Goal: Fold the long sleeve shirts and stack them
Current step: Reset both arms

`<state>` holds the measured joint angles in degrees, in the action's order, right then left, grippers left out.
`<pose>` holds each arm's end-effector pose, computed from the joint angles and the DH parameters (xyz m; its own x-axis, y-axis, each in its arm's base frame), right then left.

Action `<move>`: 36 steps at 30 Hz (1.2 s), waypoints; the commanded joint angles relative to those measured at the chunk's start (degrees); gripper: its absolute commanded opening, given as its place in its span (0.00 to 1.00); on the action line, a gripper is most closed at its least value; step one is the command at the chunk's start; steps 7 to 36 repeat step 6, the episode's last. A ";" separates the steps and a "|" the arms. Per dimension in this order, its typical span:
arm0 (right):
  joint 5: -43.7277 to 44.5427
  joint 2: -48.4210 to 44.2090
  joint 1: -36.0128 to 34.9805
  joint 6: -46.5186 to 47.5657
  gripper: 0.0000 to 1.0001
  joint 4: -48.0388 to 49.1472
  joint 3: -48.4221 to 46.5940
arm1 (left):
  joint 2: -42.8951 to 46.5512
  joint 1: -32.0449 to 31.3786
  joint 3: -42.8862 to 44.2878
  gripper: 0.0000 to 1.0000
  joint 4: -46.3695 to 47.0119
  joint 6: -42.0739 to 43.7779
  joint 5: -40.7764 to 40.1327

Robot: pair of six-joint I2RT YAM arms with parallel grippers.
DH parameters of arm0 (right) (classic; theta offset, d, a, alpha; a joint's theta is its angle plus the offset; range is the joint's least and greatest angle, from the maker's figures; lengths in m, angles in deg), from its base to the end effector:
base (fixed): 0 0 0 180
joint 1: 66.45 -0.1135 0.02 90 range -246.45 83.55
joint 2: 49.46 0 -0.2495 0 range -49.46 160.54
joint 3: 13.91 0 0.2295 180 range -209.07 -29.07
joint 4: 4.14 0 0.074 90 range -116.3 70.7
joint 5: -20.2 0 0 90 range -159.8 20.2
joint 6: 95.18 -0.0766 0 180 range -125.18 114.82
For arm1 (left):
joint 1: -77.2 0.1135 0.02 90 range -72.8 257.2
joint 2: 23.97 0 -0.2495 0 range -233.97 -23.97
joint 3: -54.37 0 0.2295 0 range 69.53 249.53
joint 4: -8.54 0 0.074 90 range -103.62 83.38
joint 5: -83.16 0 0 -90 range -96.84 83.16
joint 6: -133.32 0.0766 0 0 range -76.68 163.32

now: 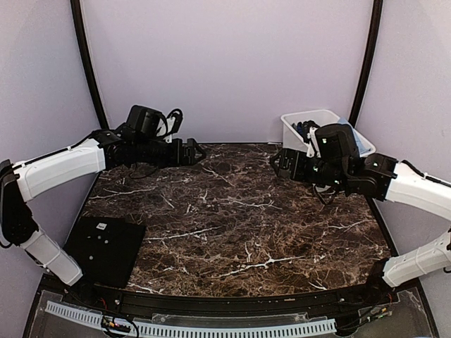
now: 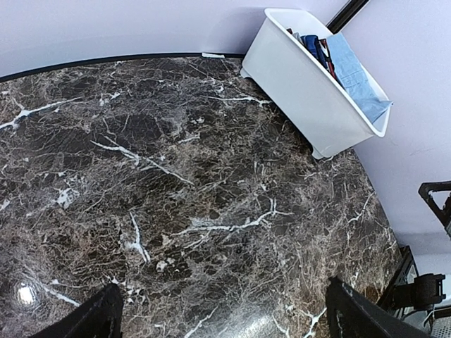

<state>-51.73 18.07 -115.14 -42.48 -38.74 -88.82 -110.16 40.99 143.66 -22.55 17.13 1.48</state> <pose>0.2045 0.1967 0.3064 -0.5626 0.2325 -0.7934 -0.2402 0.8722 0.4260 0.2878 -0.2245 0.3046 -0.6433 -0.0703 -0.7624 0.4499 0.7710 -0.4507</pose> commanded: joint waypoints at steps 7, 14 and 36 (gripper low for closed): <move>0.47 0.06 0.34 0.83 0.99 1.74 0.12 | 0.56 0.17 0.73 0.99 0.26 -0.52 -0.74; 0.47 0.06 0.34 0.83 0.99 1.74 0.12 | 0.56 0.17 0.73 0.99 0.26 -0.52 -0.74; 0.47 0.06 0.34 0.83 0.99 1.74 0.12 | 0.56 0.17 0.73 0.99 0.26 -0.52 -0.74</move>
